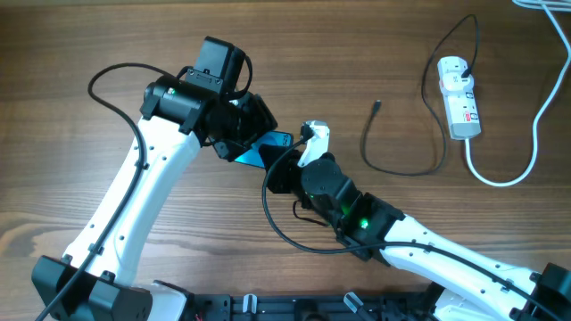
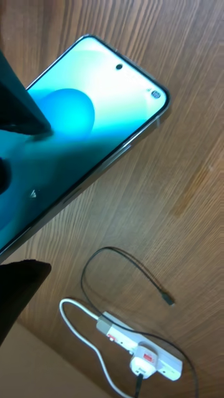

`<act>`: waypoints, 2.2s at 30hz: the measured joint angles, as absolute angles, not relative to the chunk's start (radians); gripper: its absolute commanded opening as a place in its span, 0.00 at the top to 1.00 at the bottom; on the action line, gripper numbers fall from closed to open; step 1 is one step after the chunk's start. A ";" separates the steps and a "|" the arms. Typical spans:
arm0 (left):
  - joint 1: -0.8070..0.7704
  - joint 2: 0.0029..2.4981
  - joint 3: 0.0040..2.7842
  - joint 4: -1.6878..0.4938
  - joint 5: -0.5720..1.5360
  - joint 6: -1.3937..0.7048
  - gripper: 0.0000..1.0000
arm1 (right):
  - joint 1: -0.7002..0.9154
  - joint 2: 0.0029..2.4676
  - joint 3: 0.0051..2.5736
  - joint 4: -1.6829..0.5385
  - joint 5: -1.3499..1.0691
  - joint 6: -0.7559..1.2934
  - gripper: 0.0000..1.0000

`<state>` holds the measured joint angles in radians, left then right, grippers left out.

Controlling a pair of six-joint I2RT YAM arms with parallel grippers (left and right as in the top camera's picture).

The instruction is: Plug charger to phone and switch on socket

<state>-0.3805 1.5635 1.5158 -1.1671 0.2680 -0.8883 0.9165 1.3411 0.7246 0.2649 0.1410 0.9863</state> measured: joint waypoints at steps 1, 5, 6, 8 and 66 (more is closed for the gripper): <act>-0.381 1.563 1.516 -1.163 0.252 -0.885 0.31 | 0.916 1.341 0.725 0.253 0.151 0.986 0.95; -0.294 1.563 1.516 -1.140 0.216 -0.861 0.29 | 0.916 1.341 0.725 0.217 0.216 0.986 0.95; -0.273 1.563 1.516 -1.147 0.214 -0.856 0.28 | 0.916 1.341 0.725 0.216 0.235 0.988 0.95; -0.199 1.563 1.516 -1.224 0.206 -0.824 0.24 | 0.916 1.320 0.725 0.189 0.299 0.991 0.95; -0.190 1.122 0.835 -0.412 0.665 -1.753 0.49 | 0.915 1.182 0.724 0.050 0.209 1.886 0.95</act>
<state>-0.1898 1.1221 0.8349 -0.4122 0.6651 -1.7527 0.9146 1.1824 0.7238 0.0502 0.2092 1.8858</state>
